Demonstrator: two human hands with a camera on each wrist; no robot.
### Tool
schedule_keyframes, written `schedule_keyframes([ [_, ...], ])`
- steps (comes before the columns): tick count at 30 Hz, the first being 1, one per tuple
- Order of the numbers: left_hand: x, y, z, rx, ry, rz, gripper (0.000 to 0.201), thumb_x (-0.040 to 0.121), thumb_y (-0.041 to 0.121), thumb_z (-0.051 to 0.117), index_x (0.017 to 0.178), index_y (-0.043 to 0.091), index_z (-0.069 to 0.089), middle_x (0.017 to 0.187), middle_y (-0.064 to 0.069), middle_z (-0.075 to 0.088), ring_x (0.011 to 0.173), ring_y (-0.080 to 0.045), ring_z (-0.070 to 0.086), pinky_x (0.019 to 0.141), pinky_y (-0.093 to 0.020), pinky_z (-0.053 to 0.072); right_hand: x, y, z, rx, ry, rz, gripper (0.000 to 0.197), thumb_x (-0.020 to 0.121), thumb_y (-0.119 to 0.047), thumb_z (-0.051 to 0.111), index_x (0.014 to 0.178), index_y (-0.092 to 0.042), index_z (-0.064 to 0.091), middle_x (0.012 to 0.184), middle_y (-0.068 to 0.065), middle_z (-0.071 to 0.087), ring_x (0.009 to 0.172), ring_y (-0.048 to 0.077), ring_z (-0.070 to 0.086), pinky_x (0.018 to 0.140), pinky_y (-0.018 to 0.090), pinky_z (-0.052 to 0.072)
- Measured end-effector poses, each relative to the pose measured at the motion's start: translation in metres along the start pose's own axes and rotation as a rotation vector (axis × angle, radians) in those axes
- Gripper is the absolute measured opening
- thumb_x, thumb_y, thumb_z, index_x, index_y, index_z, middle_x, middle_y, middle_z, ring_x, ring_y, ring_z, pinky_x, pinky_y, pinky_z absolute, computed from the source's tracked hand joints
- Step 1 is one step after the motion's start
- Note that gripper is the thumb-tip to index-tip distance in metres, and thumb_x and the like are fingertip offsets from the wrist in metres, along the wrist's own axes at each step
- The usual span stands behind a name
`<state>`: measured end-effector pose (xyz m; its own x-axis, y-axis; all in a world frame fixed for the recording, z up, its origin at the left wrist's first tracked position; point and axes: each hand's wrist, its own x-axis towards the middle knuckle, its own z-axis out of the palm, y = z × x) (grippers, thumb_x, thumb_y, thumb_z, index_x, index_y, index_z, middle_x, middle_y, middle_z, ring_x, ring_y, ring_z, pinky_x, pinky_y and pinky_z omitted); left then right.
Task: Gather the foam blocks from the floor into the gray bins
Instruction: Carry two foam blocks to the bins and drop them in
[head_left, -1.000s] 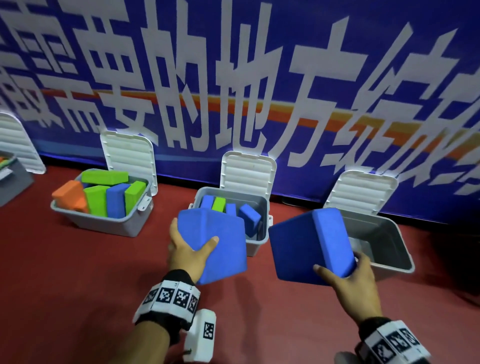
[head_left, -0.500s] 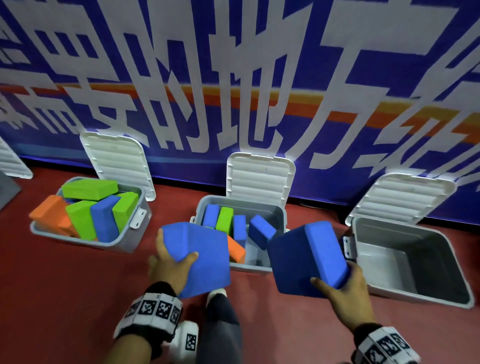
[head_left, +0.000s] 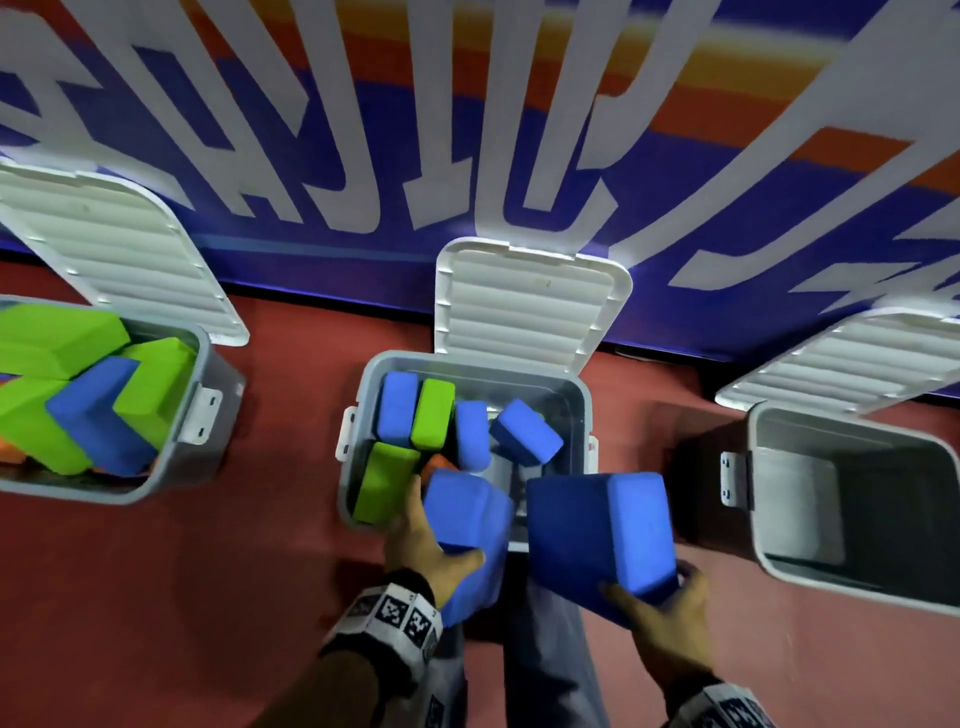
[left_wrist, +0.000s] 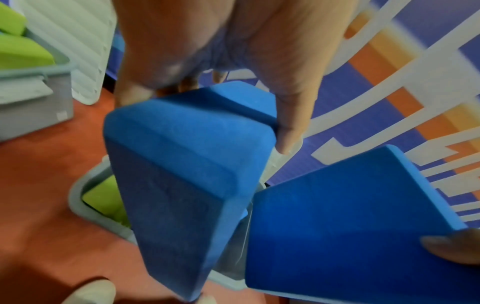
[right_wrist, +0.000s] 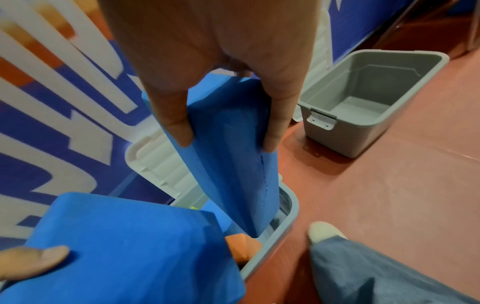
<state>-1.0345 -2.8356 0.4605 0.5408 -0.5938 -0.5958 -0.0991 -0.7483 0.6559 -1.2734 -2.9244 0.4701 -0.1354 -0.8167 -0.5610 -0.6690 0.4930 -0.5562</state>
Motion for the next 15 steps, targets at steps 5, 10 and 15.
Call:
schedule_keyframes([
  [5, 0.065, -0.016, 0.061, -0.024, -0.024, -0.139, 0.109, 0.055, 0.028, 0.086, 0.144, 0.014, 0.025, 0.137, -0.01, 0.039, 0.128, -0.027, 0.04, 0.105, -0.029, 0.033, 0.064, 0.022, 0.037, 0.002, 0.005, 0.077, 0.089, 0.058, -0.005, 0.089, 0.129, 0.0, 0.037, 0.123, 0.022, 0.048, 0.108, 0.034, 0.051, 0.092, 0.048, 0.044],
  [10, 0.113, -0.023, 0.112, -0.001, 0.005, -0.175, 0.102, 0.062, 0.028, 0.085, 0.143, 0.016, 0.025, 0.138, -0.011, 0.036, 0.127, -0.028, 0.04, 0.104, -0.036, 0.037, 0.114, 0.044, 0.059, 0.007, -0.04, 0.103, 0.085, 0.064, -0.003, 0.084, 0.132, 0.002, 0.033, 0.116, 0.014, 0.044, 0.099, 0.022, 0.044, 0.085, 0.037, 0.04],
  [15, 0.143, -0.032, 0.156, 0.104, -0.014, -0.227, 0.103, 0.062, 0.033, 0.085, 0.142, 0.011, 0.024, 0.138, -0.014, 0.034, 0.127, -0.032, 0.039, 0.103, -0.036, 0.033, 0.149, 0.063, 0.079, -0.025, -0.078, 0.122, 0.087, 0.063, -0.01, 0.087, 0.13, -0.003, 0.032, 0.122, 0.016, 0.048, 0.104, 0.027, 0.05, 0.09, 0.045, 0.046],
])
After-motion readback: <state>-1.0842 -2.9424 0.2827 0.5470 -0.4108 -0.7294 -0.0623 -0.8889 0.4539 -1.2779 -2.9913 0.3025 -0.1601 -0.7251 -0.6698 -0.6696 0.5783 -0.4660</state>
